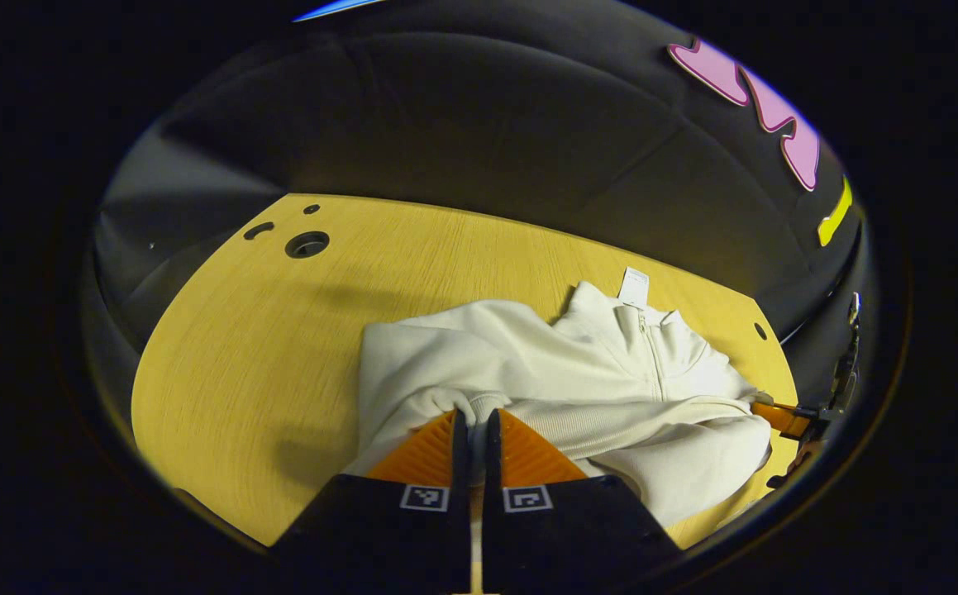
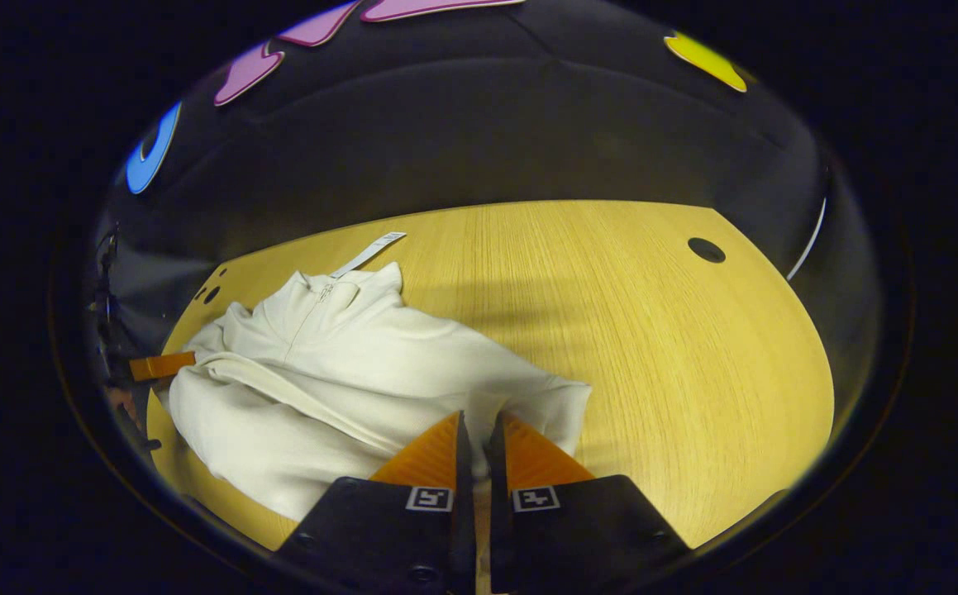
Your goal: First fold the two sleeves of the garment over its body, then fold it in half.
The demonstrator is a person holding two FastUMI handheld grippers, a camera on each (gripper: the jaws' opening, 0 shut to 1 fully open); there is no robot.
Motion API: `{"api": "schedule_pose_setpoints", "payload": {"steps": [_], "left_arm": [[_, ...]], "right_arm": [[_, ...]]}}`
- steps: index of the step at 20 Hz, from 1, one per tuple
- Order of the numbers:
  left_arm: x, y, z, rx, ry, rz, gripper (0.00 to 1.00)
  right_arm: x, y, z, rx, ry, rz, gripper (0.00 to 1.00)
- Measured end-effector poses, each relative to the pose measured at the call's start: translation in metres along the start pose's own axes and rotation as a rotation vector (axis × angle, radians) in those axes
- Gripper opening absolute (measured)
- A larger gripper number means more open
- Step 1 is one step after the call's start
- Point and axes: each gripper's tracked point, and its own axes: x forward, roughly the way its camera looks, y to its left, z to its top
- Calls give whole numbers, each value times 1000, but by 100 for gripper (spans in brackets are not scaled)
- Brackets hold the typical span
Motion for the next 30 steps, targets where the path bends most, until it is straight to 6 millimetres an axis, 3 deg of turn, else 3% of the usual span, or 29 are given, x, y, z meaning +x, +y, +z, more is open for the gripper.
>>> {"api": "schedule_pose_setpoints", "payload": {"steps": [4,5,6,8,13,14,15,19,25,27,30], "left_arm": [[-11,-15,7,-17,-32,-29,36],[-15,-23,13,-11,-54,-49,52],[-21,-26,21,5,-82,-47,67],[-33,-30,35,45,-138,-53,99],[-72,-37,55,96,-218,-59,96],[-80,-37,58,87,-233,-60,92],[-88,-36,59,78,-248,-59,96],[-126,-33,59,55,-296,-61,96],[-194,-35,46,32,-370,-67,96],[-215,-34,34,26,-386,-69,92],[-242,-27,11,14,-392,-63,96]], "right_arm": [[-11,9,13,86,-13,48,44],[-16,6,19,78,-37,34,67],[-22,3,26,65,-63,16,78],[-36,-1,36,58,-100,-6,88],[-75,-4,52,30,-159,-26,97],[-81,-1,52,25,-170,-24,97],[-90,1,53,17,-179,-21,97],[-130,12,58,-24,-232,-9,97],[-196,33,57,-79,-328,6,97],[-214,42,51,-97,-345,16,98],[-241,53,35,-119,-364,38,98]]}}
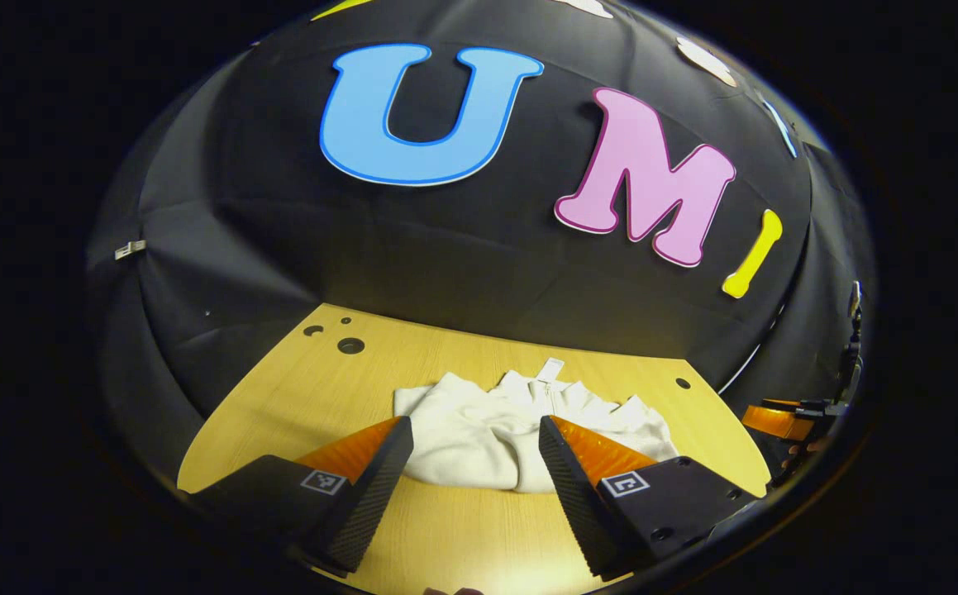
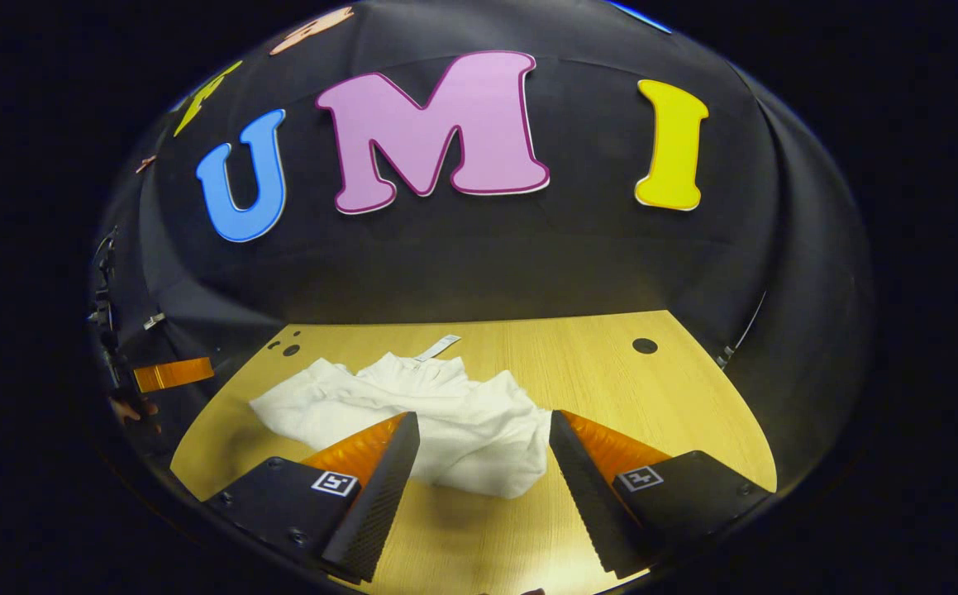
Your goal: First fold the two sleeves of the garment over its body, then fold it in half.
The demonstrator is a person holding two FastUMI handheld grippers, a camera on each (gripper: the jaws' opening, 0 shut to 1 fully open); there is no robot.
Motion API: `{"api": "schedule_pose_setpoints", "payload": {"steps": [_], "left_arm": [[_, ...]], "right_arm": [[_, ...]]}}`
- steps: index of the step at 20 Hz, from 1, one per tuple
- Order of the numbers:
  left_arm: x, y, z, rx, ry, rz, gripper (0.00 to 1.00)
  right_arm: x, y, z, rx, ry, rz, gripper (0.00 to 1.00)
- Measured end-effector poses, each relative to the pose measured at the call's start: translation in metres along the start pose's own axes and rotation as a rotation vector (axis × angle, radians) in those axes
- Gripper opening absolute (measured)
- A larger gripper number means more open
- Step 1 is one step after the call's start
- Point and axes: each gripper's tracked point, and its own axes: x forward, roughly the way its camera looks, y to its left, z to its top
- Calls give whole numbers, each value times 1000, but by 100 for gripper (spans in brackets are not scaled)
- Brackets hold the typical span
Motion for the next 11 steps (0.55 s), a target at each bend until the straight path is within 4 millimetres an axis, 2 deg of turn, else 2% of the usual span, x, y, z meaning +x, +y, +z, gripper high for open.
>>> {"api": "schedule_pose_setpoints", "payload": {"steps": [4,6,8,11], "left_arm": [[-49,8,-21,-35,-4,26,96],[-72,6,-34,-69,-8,33,96],[-91,10,-52,-86,6,48,96],[-113,13,-75,-122,29,56,96]], "right_arm": [[-28,17,-13,-35,-8,43,98],[-42,32,-28,-38,17,75,98],[-54,45,-44,-36,69,96,98],[-62,57,-58,-73,105,107,99]]}}
